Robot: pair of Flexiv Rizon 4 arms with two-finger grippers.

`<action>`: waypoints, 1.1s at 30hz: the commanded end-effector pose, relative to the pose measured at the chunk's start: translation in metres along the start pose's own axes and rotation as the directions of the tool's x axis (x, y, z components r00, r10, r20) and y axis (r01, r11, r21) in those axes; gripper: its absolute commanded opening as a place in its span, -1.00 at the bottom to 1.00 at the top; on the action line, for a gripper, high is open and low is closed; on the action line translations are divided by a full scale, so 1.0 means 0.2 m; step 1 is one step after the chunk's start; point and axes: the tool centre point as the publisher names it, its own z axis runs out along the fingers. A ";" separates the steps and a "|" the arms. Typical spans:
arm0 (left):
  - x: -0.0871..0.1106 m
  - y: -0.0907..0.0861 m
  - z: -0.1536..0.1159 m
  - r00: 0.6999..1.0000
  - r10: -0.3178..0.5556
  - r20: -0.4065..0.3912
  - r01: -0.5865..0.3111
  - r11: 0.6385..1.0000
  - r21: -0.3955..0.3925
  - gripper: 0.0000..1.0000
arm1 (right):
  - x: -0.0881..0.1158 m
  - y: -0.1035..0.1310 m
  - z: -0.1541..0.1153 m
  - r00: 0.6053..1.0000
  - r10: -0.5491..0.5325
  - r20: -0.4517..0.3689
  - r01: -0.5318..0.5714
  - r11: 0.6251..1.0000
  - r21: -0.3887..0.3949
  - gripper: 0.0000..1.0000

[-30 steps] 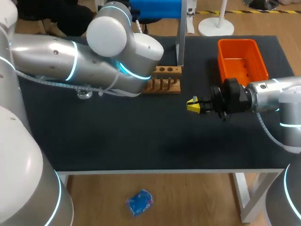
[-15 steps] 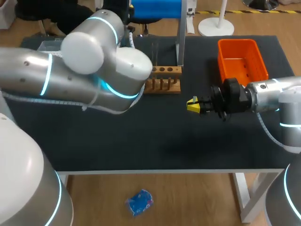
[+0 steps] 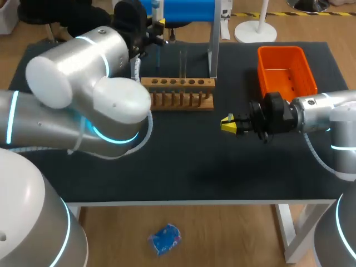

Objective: Invert the test tube, pick up the pipette, mount the tip to pipette, aspirate from beaker and dispense into the tube, eject the tip, return the pipette, and cap with the stopper.

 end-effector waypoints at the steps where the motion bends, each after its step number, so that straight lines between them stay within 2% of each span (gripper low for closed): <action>1: 0.05 0.00 -0.12 0.869 0.051 -0.492 -0.047 0.999 0.021 -1.00 | 0.00 0.00 0.00 1.000 -0.001 -0.001 0.001 1.000 0.000 -1.00; 6: 0.14 -0.01 -0.16 0.806 0.083 -0.586 -0.060 0.996 0.059 -1.00 | 0.00 0.00 0.00 1.000 -0.001 -0.001 0.001 1.000 0.000 -1.00; 8: 0.17 -0.01 -0.17 0.791 0.089 -0.606 -0.066 0.996 0.059 -1.00 | 0.00 0.00 0.00 1.000 -0.001 -0.001 0.001 1.000 0.000 -1.00; 10: 0.21 0.00 -0.17 0.761 0.074 -0.645 -0.050 0.997 0.056 -1.00 | 0.00 0.00 0.00 1.000 -0.001 -0.001 0.001 1.000 0.000 -1.00; 14: 0.29 0.01 -0.17 0.679 0.102 -0.727 -0.048 0.994 0.094 -1.00 | 0.00 0.00 0.00 1.000 -0.001 -0.001 0.001 1.000 0.000 -1.00; 21: 0.39 0.01 -0.15 0.590 0.160 -0.792 -0.075 0.987 0.143 -1.00 | 0.00 0.00 0.00 1.000 -0.001 -0.001 0.001 1.000 0.000 -1.00; 24: 0.40 0.00 -0.15 0.579 0.163 -0.799 -0.065 0.986 0.154 -1.00 | 0.00 0.00 0.00 1.000 -0.001 -0.001 0.001 1.000 0.000 -1.00; 26: 0.39 0.00 -0.15 0.625 0.164 -0.763 -0.082 0.986 0.145 -1.00 | 0.00 0.00 0.00 1.000 -0.001 -0.001 0.001 1.000 0.000 -1.00; 33: 0.39 0.00 -0.15 0.625 0.164 -0.763 -0.082 0.986 0.145 -1.00 | 0.00 0.00 0.00 1.000 -0.001 -0.001 0.001 1.000 0.000 -1.00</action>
